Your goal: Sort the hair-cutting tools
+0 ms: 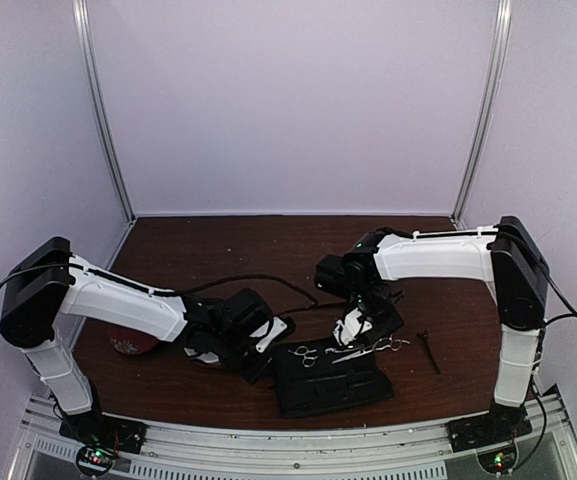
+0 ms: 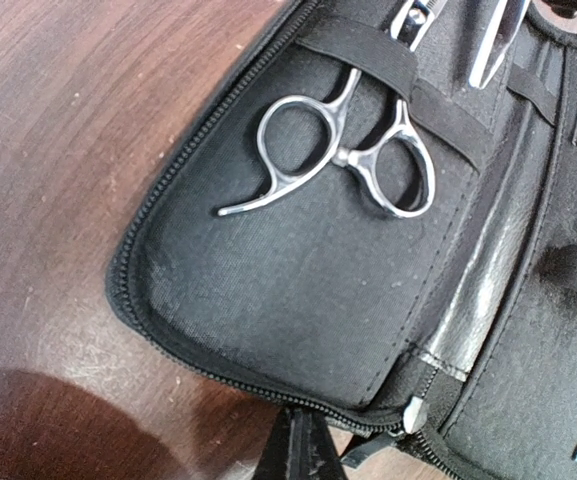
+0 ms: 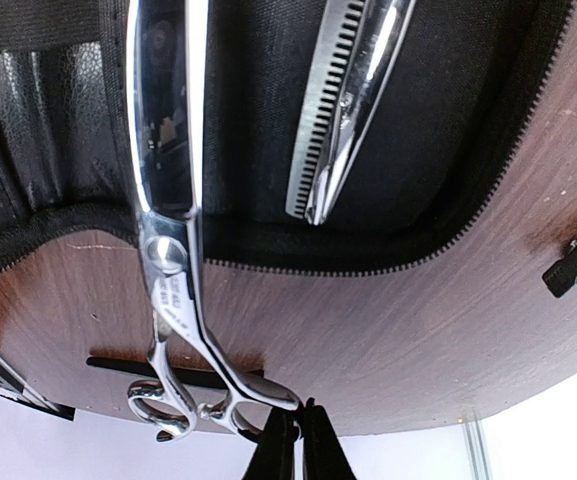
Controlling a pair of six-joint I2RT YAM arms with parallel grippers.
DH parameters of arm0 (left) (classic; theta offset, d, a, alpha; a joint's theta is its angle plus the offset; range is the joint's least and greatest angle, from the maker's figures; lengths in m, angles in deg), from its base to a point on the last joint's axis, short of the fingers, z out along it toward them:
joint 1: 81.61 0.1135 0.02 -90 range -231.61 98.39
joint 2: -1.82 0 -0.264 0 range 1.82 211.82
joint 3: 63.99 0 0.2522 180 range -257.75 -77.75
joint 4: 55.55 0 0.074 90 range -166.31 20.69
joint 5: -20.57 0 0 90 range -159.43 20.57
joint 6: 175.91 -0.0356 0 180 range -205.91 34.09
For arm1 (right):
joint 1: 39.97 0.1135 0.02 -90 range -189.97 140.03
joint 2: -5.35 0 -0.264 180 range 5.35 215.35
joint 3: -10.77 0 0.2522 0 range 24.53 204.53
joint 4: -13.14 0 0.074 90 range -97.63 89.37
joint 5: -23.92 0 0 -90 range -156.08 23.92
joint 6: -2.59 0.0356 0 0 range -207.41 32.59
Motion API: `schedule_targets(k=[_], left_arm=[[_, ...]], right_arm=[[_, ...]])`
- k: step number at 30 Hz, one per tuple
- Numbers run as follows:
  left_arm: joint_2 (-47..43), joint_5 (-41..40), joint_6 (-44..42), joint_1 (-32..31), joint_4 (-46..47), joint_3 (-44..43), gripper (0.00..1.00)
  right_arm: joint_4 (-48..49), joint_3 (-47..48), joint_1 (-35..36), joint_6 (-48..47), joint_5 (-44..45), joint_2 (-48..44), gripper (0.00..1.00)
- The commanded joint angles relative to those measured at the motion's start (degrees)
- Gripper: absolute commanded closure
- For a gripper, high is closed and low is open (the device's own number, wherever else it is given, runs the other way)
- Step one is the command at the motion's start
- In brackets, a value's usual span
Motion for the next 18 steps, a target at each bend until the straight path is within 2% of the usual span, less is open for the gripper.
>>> schedule_targets(k=[1, 18], left_arm=[[1.67, 1.51, 0.13, 0.47, 1.1, -1.15, 1.0], [1.59, 1.56, 0.38, 0.47, 1.68, -0.74, 1.0]], right_arm=[[-0.97, 1.12, 0.04, 1.05, 0.07, -0.15, 1.0], [0.96, 3.53, 2.23, 2.76, -0.73, 4.31, 1.0]])
